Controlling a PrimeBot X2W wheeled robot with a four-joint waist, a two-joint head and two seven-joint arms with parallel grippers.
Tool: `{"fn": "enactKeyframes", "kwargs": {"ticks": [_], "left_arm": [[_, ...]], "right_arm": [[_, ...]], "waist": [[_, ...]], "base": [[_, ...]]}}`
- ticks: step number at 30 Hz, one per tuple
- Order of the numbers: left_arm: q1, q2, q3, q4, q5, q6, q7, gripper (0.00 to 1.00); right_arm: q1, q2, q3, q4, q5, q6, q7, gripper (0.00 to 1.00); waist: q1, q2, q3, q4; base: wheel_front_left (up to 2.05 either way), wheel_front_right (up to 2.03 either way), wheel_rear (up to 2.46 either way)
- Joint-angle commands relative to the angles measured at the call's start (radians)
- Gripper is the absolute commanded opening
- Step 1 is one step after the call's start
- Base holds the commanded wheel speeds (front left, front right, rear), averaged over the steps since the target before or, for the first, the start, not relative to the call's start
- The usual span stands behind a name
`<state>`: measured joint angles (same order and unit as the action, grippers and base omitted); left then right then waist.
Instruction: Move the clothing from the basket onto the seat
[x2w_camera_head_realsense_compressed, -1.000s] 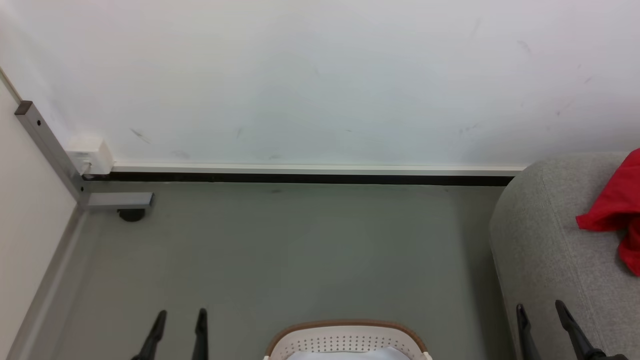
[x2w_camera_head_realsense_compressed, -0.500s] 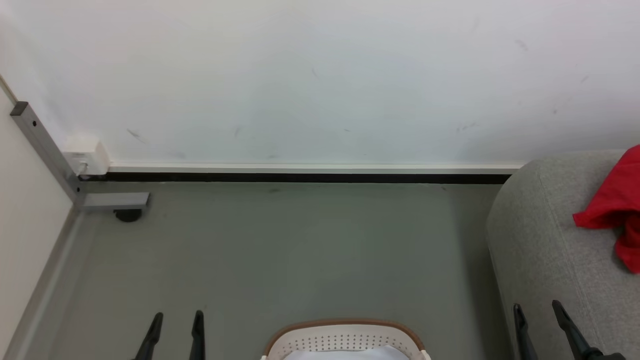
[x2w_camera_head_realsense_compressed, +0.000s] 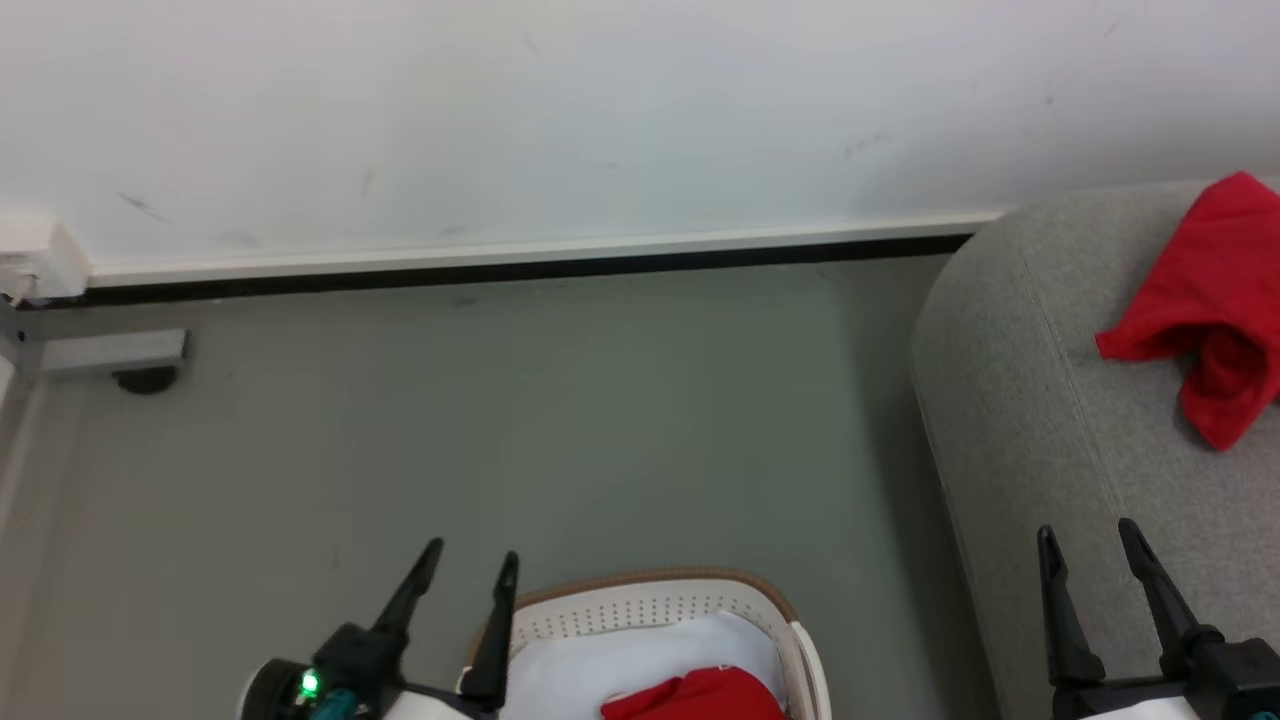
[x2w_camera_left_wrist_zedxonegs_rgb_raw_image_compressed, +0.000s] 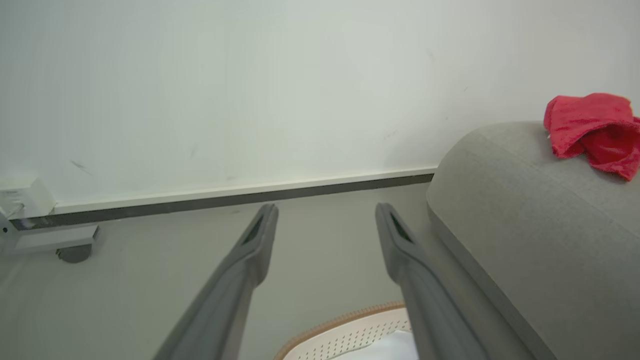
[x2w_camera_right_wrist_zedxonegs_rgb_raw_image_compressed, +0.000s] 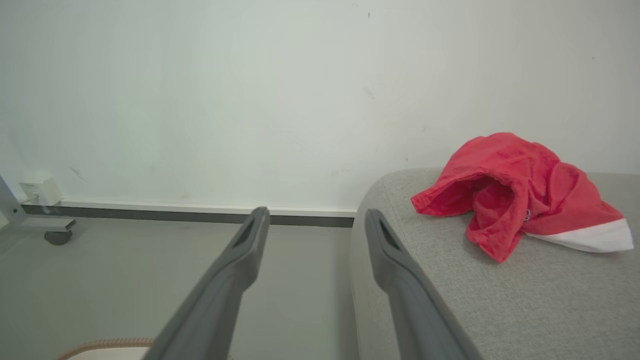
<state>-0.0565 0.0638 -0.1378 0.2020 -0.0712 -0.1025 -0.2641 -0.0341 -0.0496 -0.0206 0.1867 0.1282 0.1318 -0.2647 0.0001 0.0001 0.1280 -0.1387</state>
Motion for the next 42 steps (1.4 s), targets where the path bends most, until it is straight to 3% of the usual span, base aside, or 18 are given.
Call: {"fn": "enactKeyframes", "kwargs": {"ticks": [1, 17, 27, 38, 39, 40, 41, 42], "left_arm": [[-0.033, 0.007, -0.024, 0.041, 0.017, -0.006, -0.001, 1.00], [-0.452, 0.064, -0.342, 0.597, 0.104, -0.026, 0.175, 1.00], [-0.663, 0.089, -0.468, 0.797, 0.084, -0.026, 0.181, 1.00], [-0.799, 0.075, -0.572, 0.941, 0.047, -0.026, 0.164, 1.00], [-0.803, 0.068, -0.587, 0.951, 0.042, -0.026, 0.158, 0.83], [-0.803, 0.061, -0.603, 0.960, 0.035, -0.026, 0.155, 0.25], [-0.805, 0.056, -0.615, 0.968, 0.024, -0.026, 0.147, 0.00], [-0.806, 0.053, -0.626, 0.978, 0.011, -0.026, 0.146, 0.00]], "right_arm": [[-0.017, -0.002, -0.001, -0.008, 0.011, -0.002, 0.001, 1.00], [-0.159, -0.001, 0.086, -0.141, 0.055, -0.002, 0.001, 1.00], [-0.227, -0.001, 0.120, -0.270, 0.057, -0.002, 0.001, 1.00], [-0.229, -0.001, 0.107, -0.361, 0.062, -0.002, 0.001, 1.00], [-0.221, -0.001, 0.104, -0.363, 0.061, -0.002, 0.001, 1.00], [-0.215, -0.001, 0.100, -0.364, 0.061, -0.002, 0.001, 1.00], [-0.210, -0.001, 0.097, -0.365, 0.063, -0.002, 0.001, 1.00], [-0.208, -0.001, 0.096, -0.365, 0.064, -0.002, 0.001, 1.00]], "waist": [[-0.0001, -0.0001, 0.068, -0.056], [-0.0001, -0.0001, 0.461, -0.197], [-0.0001, -0.0001, 0.676, -0.191], [-0.0001, -0.0001, 0.787, -0.176], [-0.0001, -0.0001, 0.790, -0.175], [-0.0001, -0.0001, 0.792, -0.173], [-0.0001, -0.0001, 0.794, -0.172], [-0.0001, -0.0001, 0.794, -0.171]], "base": [[0.00, 0.00, 0.00], [0.00, 0.00, 0.00], [0.00, 0.00, 0.00], [0.00, 0.00, 0.00], [0.00, 0.00, 0.00], [0.00, 0.00, 0.00], [0.00, 0.00, 0.00], [0.00, 0.00, 0.00]]}}
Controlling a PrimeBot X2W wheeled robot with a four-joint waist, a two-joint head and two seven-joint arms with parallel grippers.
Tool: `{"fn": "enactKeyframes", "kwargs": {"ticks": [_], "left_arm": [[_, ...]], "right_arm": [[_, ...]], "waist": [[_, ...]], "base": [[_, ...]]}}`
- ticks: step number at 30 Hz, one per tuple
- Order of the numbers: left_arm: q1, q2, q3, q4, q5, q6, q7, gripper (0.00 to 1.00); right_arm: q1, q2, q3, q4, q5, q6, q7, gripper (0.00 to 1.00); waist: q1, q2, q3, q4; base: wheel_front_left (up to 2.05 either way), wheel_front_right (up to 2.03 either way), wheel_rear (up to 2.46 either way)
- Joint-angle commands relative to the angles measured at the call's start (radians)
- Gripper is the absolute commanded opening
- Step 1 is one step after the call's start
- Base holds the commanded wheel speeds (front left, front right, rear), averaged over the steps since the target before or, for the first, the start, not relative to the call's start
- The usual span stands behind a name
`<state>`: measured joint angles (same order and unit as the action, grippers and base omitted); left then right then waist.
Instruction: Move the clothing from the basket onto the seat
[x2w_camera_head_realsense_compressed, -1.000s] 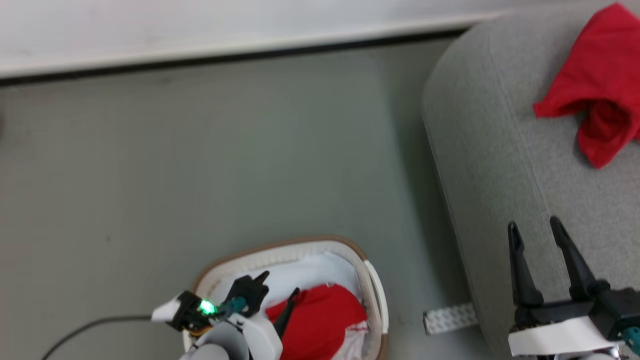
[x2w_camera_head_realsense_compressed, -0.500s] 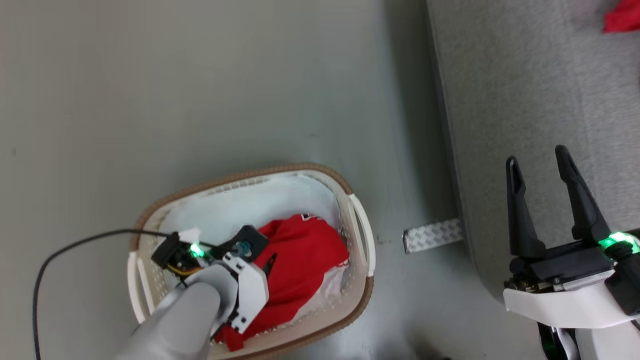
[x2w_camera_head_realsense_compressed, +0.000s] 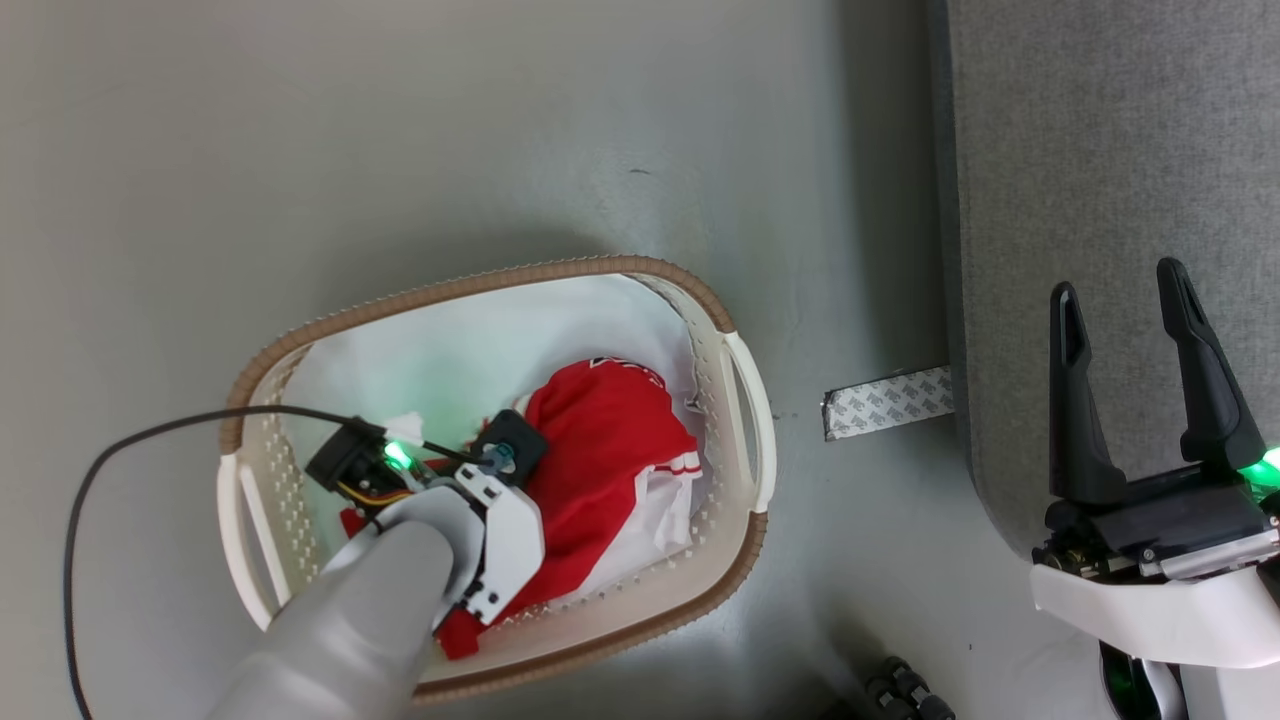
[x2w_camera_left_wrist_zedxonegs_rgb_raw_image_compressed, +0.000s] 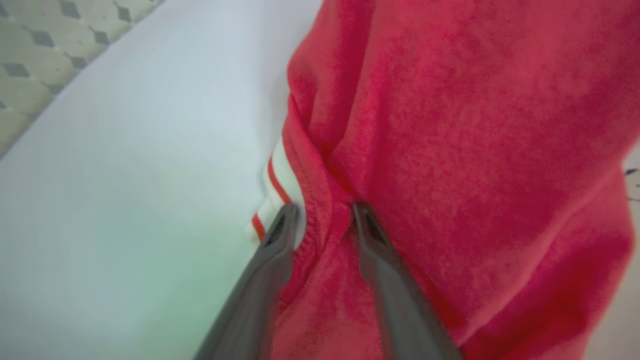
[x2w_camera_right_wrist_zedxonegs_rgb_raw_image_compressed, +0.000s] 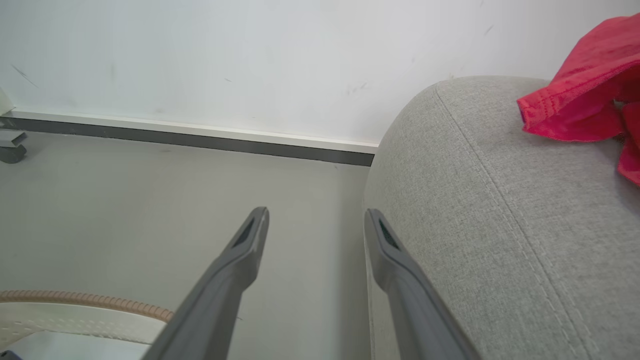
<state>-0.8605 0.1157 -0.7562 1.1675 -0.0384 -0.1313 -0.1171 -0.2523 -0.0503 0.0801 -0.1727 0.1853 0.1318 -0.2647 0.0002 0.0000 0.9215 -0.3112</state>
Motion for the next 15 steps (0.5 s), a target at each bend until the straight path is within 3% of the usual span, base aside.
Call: {"fn": "enactKeyframes", "kwargs": {"ticks": [1, 9, 15], "left_arm": [[-0.004, -0.002, -0.016, 0.019, -0.031, 0.003, -0.006, 0.00], [0.028, -0.017, -0.055, 0.025, -0.143, 0.002, -0.062, 0.00], [0.112, -0.028, -0.064, -0.025, -0.258, 0.002, -0.114, 0.00]], "right_arm": [[0.009, 0.000, -0.005, -0.004, 0.009, -0.002, 0.001, 1.00], [-0.030, -0.001, -0.004, 0.041, 0.030, -0.002, 0.001, 1.00], [-0.009, -0.001, -0.044, 0.105, 0.019, -0.002, 0.001, 1.00]], "waist": [[-0.0002, 0.0000, 0.000, 0.002], [-0.0002, 0.0000, -0.090, 0.015], [-0.0002, 0.0000, -0.270, 0.076]], "base": [[0.00, 0.00, 0.00], [0.00, 0.00, 0.00], [0.00, 0.00, 0.00]]}}
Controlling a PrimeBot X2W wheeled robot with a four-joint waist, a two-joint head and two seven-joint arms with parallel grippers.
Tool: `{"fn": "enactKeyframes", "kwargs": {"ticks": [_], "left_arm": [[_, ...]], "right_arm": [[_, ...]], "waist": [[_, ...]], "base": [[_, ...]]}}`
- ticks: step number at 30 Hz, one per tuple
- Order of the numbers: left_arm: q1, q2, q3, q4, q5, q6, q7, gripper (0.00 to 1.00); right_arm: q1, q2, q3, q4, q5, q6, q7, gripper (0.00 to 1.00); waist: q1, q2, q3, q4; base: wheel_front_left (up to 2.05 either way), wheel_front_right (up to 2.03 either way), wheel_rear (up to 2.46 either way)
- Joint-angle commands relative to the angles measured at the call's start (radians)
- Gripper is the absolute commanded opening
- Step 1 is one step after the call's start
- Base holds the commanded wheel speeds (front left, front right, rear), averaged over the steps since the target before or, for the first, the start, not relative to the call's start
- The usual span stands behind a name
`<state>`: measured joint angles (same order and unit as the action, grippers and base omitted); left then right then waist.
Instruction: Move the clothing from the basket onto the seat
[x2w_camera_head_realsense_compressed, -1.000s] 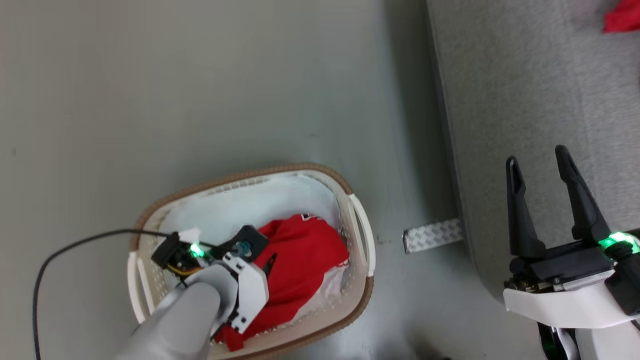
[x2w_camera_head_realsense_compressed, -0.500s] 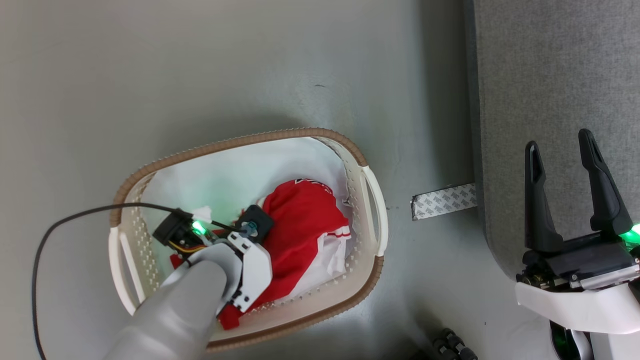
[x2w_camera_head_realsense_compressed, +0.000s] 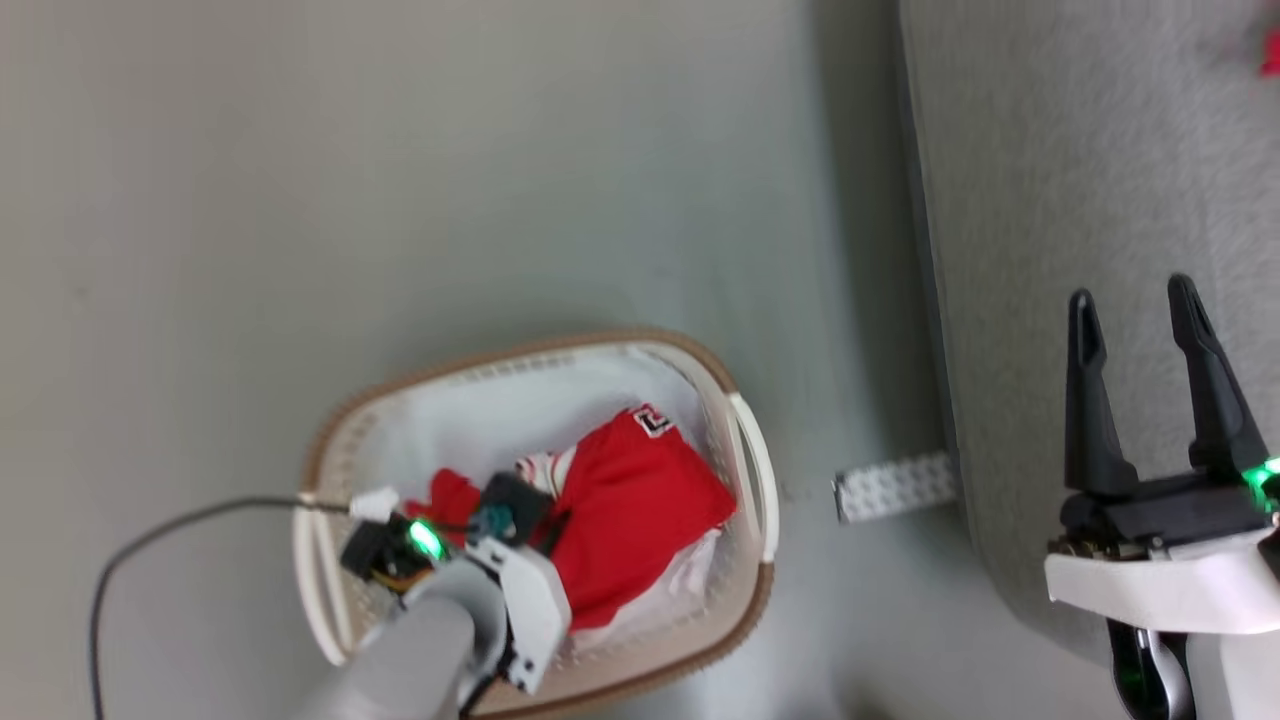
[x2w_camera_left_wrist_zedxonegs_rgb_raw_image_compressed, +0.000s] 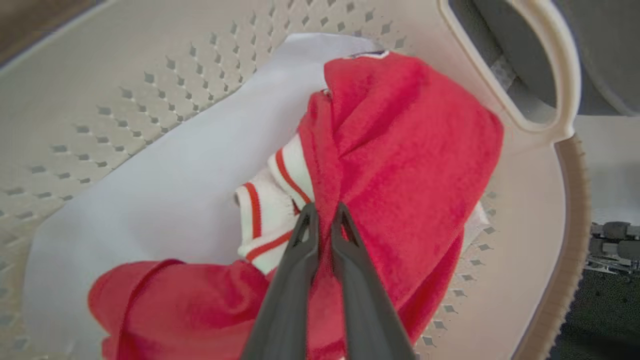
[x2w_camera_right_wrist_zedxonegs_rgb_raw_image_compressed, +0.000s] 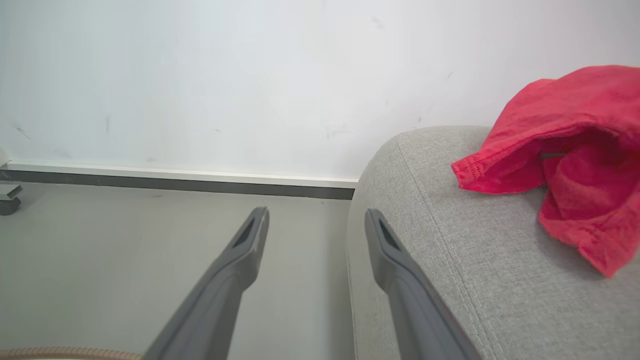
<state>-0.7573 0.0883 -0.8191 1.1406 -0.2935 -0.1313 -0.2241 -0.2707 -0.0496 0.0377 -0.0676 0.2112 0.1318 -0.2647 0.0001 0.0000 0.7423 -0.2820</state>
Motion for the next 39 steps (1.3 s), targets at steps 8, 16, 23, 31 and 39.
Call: {"fn": "enactKeyframes", "kwargs": {"ticks": [8, 16, 23, 31, 39], "left_arm": [[0.152, 0.003, -0.004, -0.125, -0.125, 0.002, -0.032, 0.00], [0.260, 0.054, 0.022, -0.333, -0.169, 0.038, -0.022, 0.00], [0.331, 0.125, 0.074, -0.638, -0.204, 0.129, 0.032, 0.00], [0.376, 0.237, 0.128, -0.995, -0.219, 0.228, 0.143, 0.00], [0.400, 0.316, 0.170, -1.211, -0.227, 0.289, 0.234, 0.00]], "right_arm": [[0.105, -0.002, -0.054, 0.085, -0.027, -0.002, 0.001, 1.00], [0.205, -0.002, -0.098, 0.144, -0.056, -0.002, 0.001, 1.00], [0.271, -0.002, -0.099, 0.179, -0.078, -0.002, 0.001, 1.00], [0.307, -0.002, -0.065, 0.203, -0.097, -0.002, 0.001, 1.00], [0.321, -0.002, -0.041, 0.214, -0.091, -0.002, 0.001, 1.00]], "waist": [[-0.0001, 0.0000, -0.368, 0.140], [-0.0001, 0.0000, -0.567, 0.220], [-0.0001, 0.0000, -0.680, 0.265], [-0.0001, 0.0000, -0.764, 0.282], [-0.0001, 0.0000, -0.811, 0.283]], "base": [[0.00, 0.00, 0.00], [0.00, 0.00, 0.00], [0.00, 0.00, 0.00], [0.00, 0.00, 0.00], [0.00, 0.00, 0.00]]}}
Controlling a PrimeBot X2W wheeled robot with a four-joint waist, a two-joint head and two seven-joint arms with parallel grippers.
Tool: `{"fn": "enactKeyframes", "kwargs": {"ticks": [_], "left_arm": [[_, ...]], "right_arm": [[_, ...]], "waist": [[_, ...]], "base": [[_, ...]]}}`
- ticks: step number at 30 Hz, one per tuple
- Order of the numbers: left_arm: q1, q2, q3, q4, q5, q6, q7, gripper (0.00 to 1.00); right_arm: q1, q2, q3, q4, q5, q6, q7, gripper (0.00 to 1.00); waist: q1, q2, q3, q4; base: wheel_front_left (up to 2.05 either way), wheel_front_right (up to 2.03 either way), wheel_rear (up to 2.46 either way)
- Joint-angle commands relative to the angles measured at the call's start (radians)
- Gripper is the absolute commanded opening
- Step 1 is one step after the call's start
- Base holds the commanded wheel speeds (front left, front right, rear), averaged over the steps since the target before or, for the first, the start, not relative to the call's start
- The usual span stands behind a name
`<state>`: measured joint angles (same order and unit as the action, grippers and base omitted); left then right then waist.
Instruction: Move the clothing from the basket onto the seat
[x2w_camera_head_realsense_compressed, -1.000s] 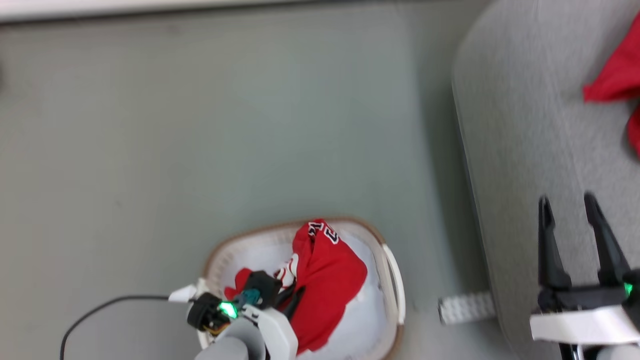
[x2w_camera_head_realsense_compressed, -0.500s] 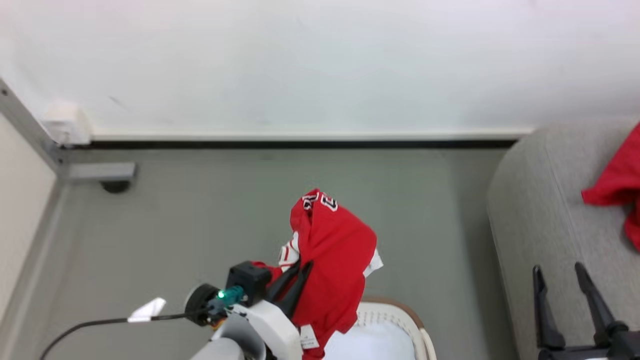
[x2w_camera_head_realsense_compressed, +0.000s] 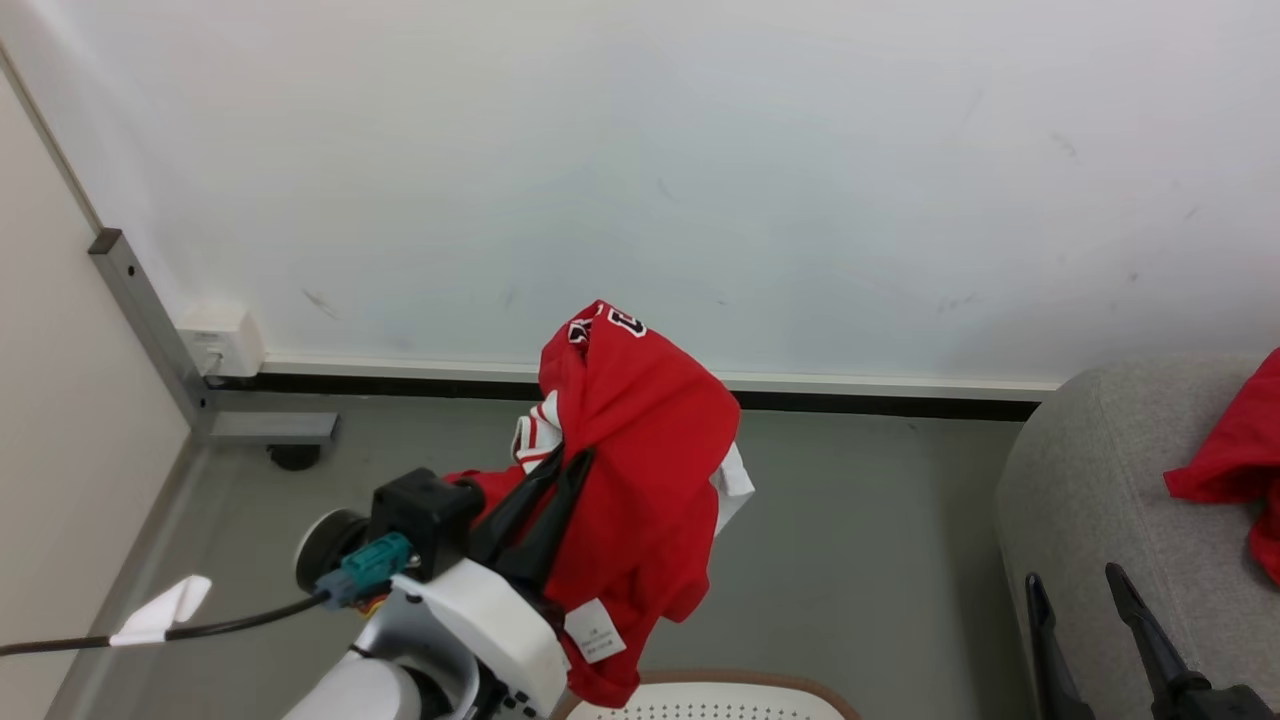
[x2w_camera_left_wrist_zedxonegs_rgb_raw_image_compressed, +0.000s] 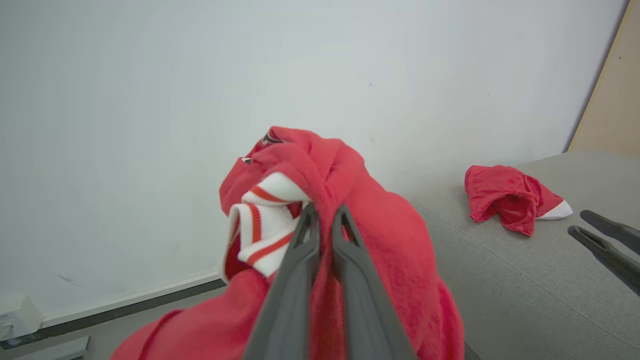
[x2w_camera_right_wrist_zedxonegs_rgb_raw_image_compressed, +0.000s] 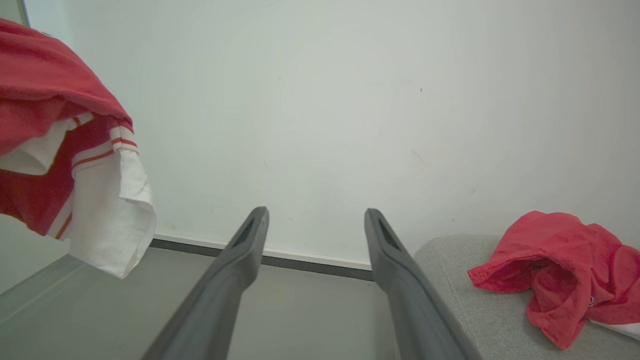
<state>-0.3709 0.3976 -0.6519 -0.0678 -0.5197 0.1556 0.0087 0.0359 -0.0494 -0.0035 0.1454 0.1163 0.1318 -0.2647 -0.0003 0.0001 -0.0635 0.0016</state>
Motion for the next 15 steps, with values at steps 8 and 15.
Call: {"fn": "enactKeyframes", "kwargs": {"ticks": [8, 15], "left_arm": [[0.048, 0.028, 0.004, -0.064, -0.014, 0.028, 0.029, 0.00], [0.046, 0.032, -0.005, -0.098, -0.022, 0.024, 0.043, 0.00]], "right_arm": [[0.015, -0.002, 0.037, -0.010, -0.009, -0.002, 0.001, 1.00], [-0.038, -0.034, 0.122, -0.035, -0.140, -0.002, 0.001, 1.00]], "waist": [[0.0003, -0.0001, -0.021, -0.010], [0.0003, -0.0001, -0.010, -0.026]], "base": [[0.00, 0.00, 0.00], [0.00, 0.00, 0.00]]}}
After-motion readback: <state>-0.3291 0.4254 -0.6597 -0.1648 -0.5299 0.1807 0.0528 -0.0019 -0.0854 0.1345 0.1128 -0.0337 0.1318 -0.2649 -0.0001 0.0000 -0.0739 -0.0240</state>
